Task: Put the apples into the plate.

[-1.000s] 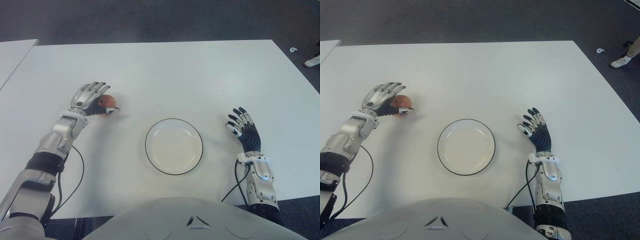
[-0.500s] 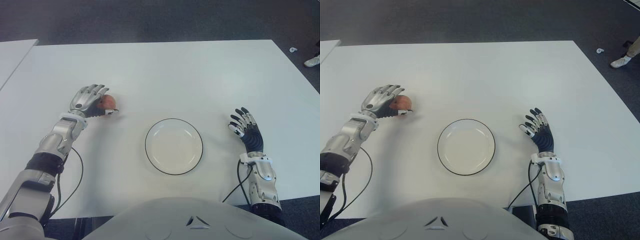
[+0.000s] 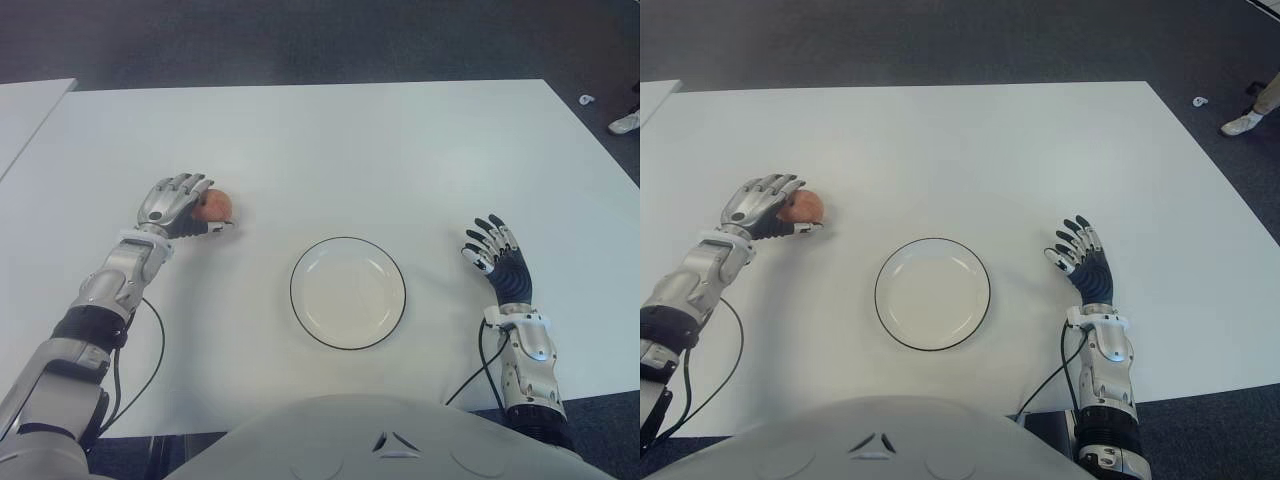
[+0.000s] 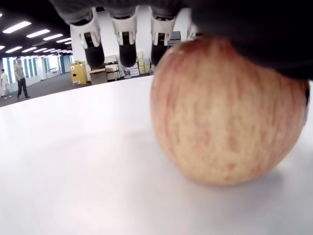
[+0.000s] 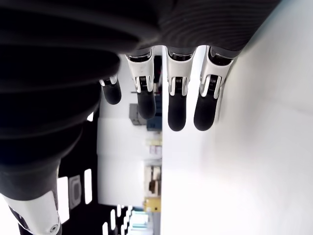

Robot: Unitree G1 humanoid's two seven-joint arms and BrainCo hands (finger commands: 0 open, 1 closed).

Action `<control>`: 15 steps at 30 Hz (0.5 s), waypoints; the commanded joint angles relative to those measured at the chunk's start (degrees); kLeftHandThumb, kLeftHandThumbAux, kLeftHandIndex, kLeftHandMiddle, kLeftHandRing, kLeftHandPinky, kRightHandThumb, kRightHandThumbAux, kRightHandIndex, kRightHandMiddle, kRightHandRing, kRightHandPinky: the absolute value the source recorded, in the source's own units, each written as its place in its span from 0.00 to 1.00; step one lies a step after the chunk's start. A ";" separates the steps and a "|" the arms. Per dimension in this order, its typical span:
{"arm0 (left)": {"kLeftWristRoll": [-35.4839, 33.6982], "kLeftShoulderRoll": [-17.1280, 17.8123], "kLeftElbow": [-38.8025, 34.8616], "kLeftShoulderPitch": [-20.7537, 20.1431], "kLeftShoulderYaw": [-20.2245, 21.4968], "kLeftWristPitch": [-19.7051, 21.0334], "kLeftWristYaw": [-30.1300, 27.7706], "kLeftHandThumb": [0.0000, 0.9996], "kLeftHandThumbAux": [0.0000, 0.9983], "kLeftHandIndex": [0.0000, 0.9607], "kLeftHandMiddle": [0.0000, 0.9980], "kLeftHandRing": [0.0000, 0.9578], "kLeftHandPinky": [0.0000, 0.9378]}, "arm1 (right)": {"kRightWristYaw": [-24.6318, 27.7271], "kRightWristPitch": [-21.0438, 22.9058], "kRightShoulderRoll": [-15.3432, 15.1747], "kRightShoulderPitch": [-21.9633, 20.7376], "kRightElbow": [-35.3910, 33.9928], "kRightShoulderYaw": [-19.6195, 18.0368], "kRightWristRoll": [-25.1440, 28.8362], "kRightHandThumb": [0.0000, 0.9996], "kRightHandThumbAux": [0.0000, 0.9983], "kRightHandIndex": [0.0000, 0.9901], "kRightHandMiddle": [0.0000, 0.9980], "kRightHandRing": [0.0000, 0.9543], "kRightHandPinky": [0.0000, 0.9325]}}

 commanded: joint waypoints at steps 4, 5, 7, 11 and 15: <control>0.16 -2.44 4.50 -1.15 -2.45 0.89 3.90 0.36 0.19 0.01 0.00 0.00 0.08 | -0.94 5.78 1.75 5.41 0.95 0.74 -0.45 0.29 0.71 0.03 0.17 0.21 0.24; 0.20 -2.75 5.23 -1.49 -2.69 0.97 4.54 0.37 0.19 0.02 0.00 0.00 0.11 | -1.05 5.75 1.78 5.43 0.79 0.73 -0.48 0.29 0.71 0.03 0.17 0.21 0.24; 0.16 -3.16 6.50 -2.08 -3.19 1.01 5.55 0.41 0.19 0.03 0.01 0.03 0.16 | -1.21 5.71 1.81 5.43 0.64 0.73 -0.49 0.29 0.72 0.04 0.17 0.21 0.25; -0.91 -4.44 12.44 -4.26 -3.89 -1.08 9.63 0.52 0.25 0.06 0.11 0.15 0.27 | -1.43 5.49 1.98 5.79 -0.52 0.82 -0.43 0.30 0.71 0.05 0.18 0.22 0.28; -1.20 -6.23 19.73 -6.65 -5.11 -3.20 15.99 0.63 0.35 0.15 0.19 0.23 0.33 | -1.45 5.24 1.86 5.90 -0.90 0.77 -0.48 0.29 0.70 0.06 0.19 0.23 0.28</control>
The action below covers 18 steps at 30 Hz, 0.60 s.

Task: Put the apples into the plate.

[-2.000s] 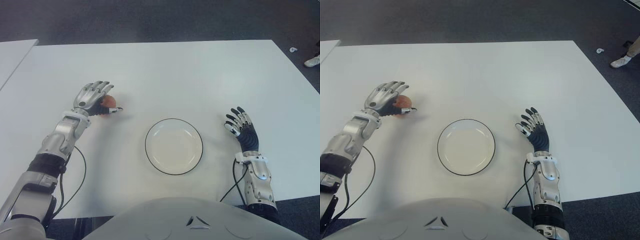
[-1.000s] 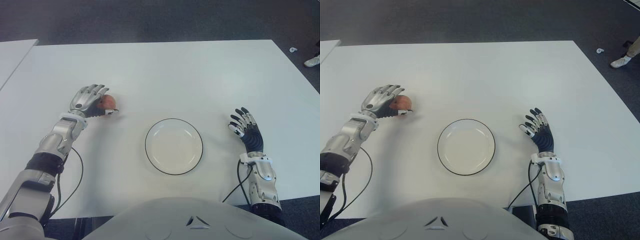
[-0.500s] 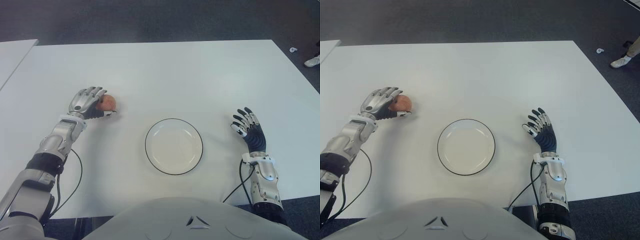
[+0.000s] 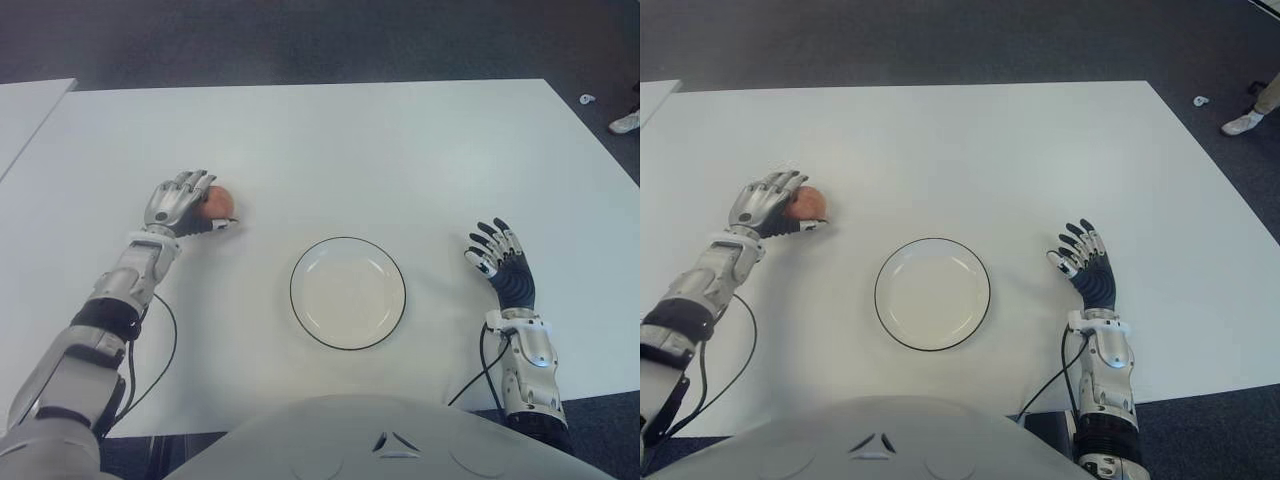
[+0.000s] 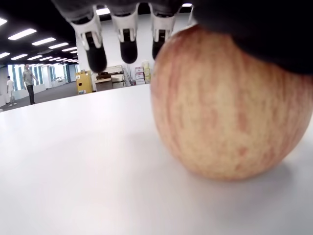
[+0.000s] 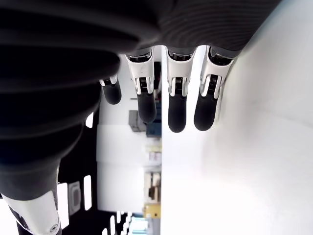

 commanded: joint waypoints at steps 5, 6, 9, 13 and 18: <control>-0.56 -3.70 11.75 -2.86 -3.31 -2.61 10.33 0.78 0.51 0.32 0.39 0.43 0.48 | 0.36 4.42 0.87 3.49 2.76 0.27 0.10 0.28 0.70 0.07 0.19 0.23 0.29; -0.65 -4.20 12.86 -2.96 -3.57 -2.65 11.63 0.79 0.55 0.34 0.41 0.45 0.49 | 0.61 4.26 0.71 3.20 3.45 0.05 0.33 0.28 0.70 0.07 0.19 0.23 0.29; -0.69 -5.63 16.00 -3.16 -4.62 -2.50 15.18 0.90 0.61 0.42 0.45 0.50 0.58 | 0.93 3.93 0.76 3.18 3.71 -0.21 0.71 0.27 0.70 0.06 0.19 0.23 0.28; 0.51 -6.57 18.91 -4.35 -6.74 -1.51 21.19 0.94 0.64 0.41 0.48 0.54 0.72 | 1.61 3.57 0.74 3.08 3.78 -0.47 1.22 0.26 0.70 0.05 0.19 0.23 0.27; 0.57 -6.86 20.89 -5.31 -8.75 -1.59 24.84 0.95 0.65 0.41 0.48 0.55 0.76 | 1.89 3.70 1.18 3.09 2.57 -0.56 1.75 0.26 0.70 0.05 0.19 0.22 0.26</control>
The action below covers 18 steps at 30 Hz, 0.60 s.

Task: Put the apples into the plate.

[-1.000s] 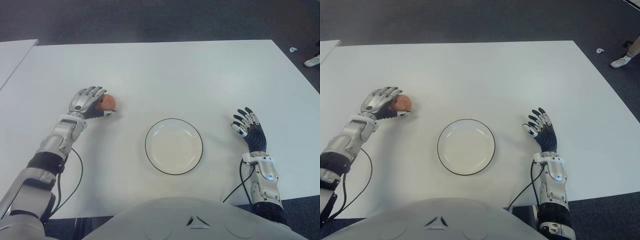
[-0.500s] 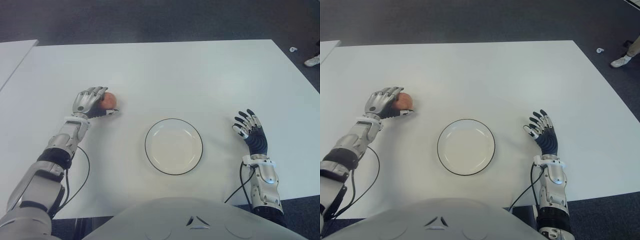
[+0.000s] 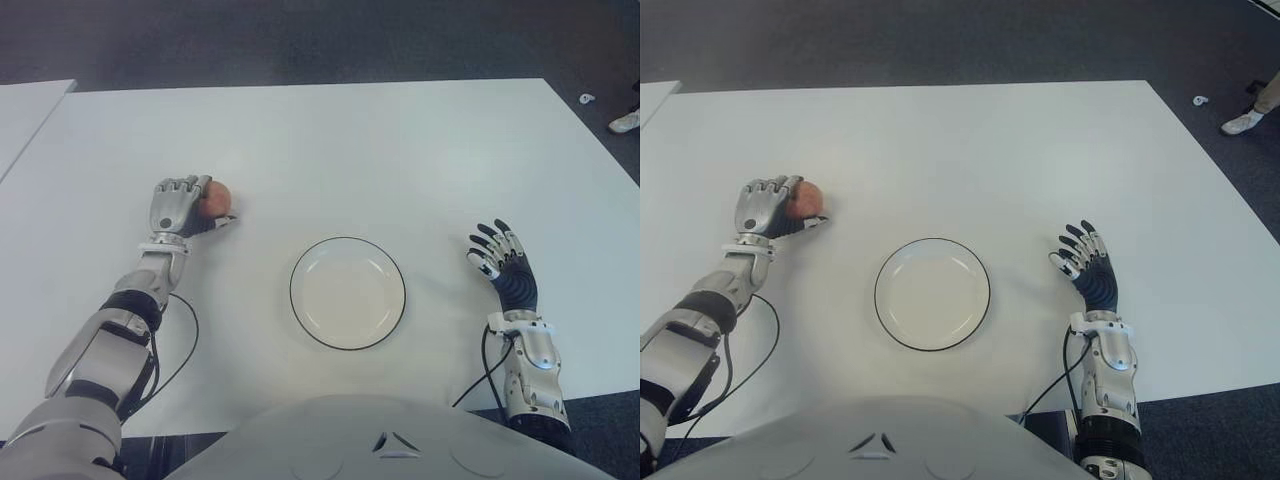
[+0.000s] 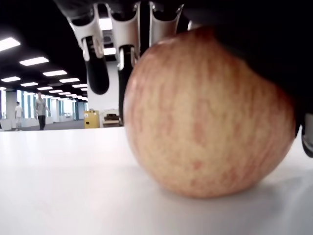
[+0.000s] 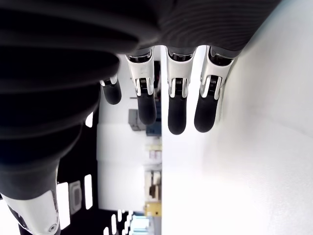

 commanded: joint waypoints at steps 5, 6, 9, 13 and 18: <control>0.84 -1.63 4.23 -0.15 -4.11 -0.81 3.46 0.95 0.65 0.41 0.49 0.54 0.72 | 0.47 3.17 2.23 2.45 2.28 0.10 1.79 0.28 0.66 0.06 0.20 0.23 0.28; 0.73 -1.59 4.32 -0.21 -4.31 -1.03 3.64 0.95 0.65 0.41 0.49 0.54 0.71 | 0.46 2.98 2.39 2.43 2.22 0.05 1.97 0.28 0.66 0.06 0.20 0.23 0.28; 0.49 -1.37 4.35 -0.33 -4.71 -1.77 3.96 0.95 0.65 0.41 0.49 0.54 0.68 | 0.17 2.77 2.84 2.49 1.66 -0.07 2.30 0.29 0.65 0.07 0.21 0.23 0.29; 0.20 -1.00 4.12 -0.53 -5.17 -2.45 3.61 0.95 0.65 0.42 0.49 0.52 0.66 | -0.30 2.40 3.71 2.22 1.37 -0.49 2.96 0.32 0.64 0.09 0.22 0.25 0.30; -0.08 -0.74 3.86 -0.73 -5.60 -2.78 3.06 0.95 0.65 0.43 0.49 0.52 0.66 | -0.78 3.48 4.00 2.25 0.36 -0.73 2.99 0.34 0.64 0.10 0.23 0.26 0.32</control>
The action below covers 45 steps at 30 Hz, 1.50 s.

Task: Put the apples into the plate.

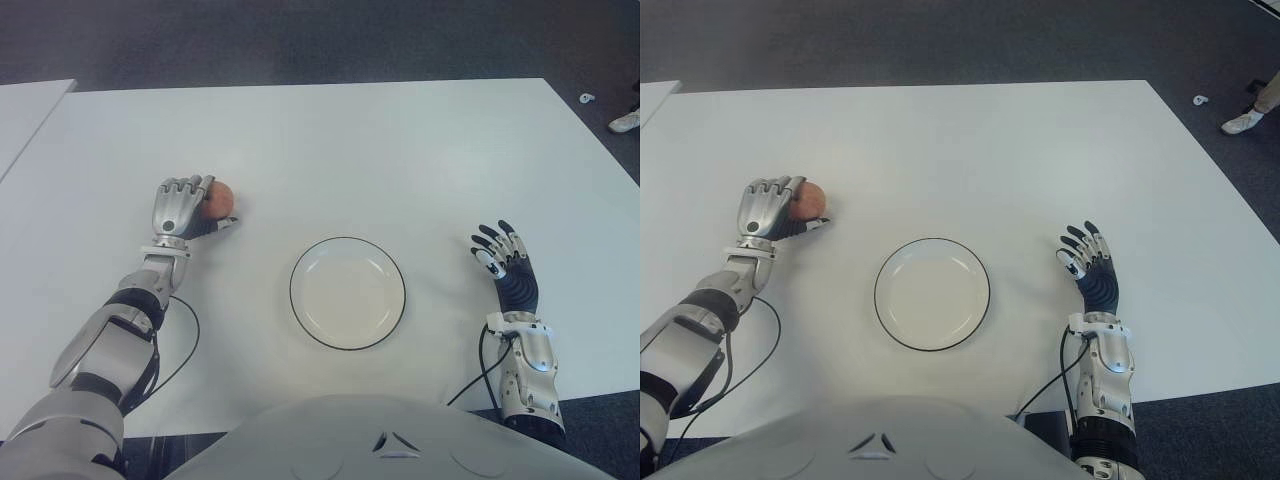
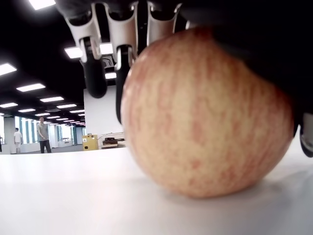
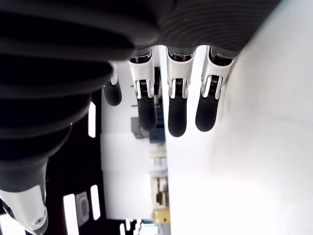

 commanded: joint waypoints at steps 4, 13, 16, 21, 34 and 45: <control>0.05 -0.25 0.46 1.00 -1.73 -1.08 -1.96 0.95 0.65 0.43 0.49 0.52 0.67 | -1.27 4.22 1.54 2.07 0.78 0.00 0.32 0.34 0.65 0.10 0.24 0.27 0.34; 0.29 -0.29 0.28 0.72 -2.24 -1.16 -1.62 0.95 0.65 0.42 0.50 0.53 0.71 | -1.98 3.83 2.36 1.67 0.62 -0.21 0.44 0.34 0.66 0.11 0.24 0.27 0.32; 0.37 -0.20 0.06 0.74 -2.40 -1.36 -1.14 0.95 0.65 0.42 0.49 0.53 0.68 | -2.11 4.07 2.31 1.68 0.53 -0.20 0.21 0.34 0.67 0.10 0.24 0.27 0.32; 0.08 -0.02 -0.32 0.70 -2.52 -1.89 -0.81 0.95 0.65 0.43 0.49 0.52 0.65 | -2.19 3.80 2.27 1.35 1.11 -0.11 -0.10 0.33 0.68 0.10 0.24 0.26 0.32; -1.07 1.39 -5.12 0.38 -1.51 -2.93 -1.73 0.95 0.65 0.43 0.50 0.52 0.68 | -1.28 3.74 1.85 1.81 1.20 0.37 -0.56 0.31 0.67 0.10 0.24 0.26 0.31; -4.38 4.95 -38.21 7.46 7.25 1.55 -12.96 0.95 0.65 0.41 0.50 0.53 0.79 | -1.54 5.73 1.74 1.82 1.39 1.31 -1.15 0.33 0.66 0.11 0.25 0.27 0.33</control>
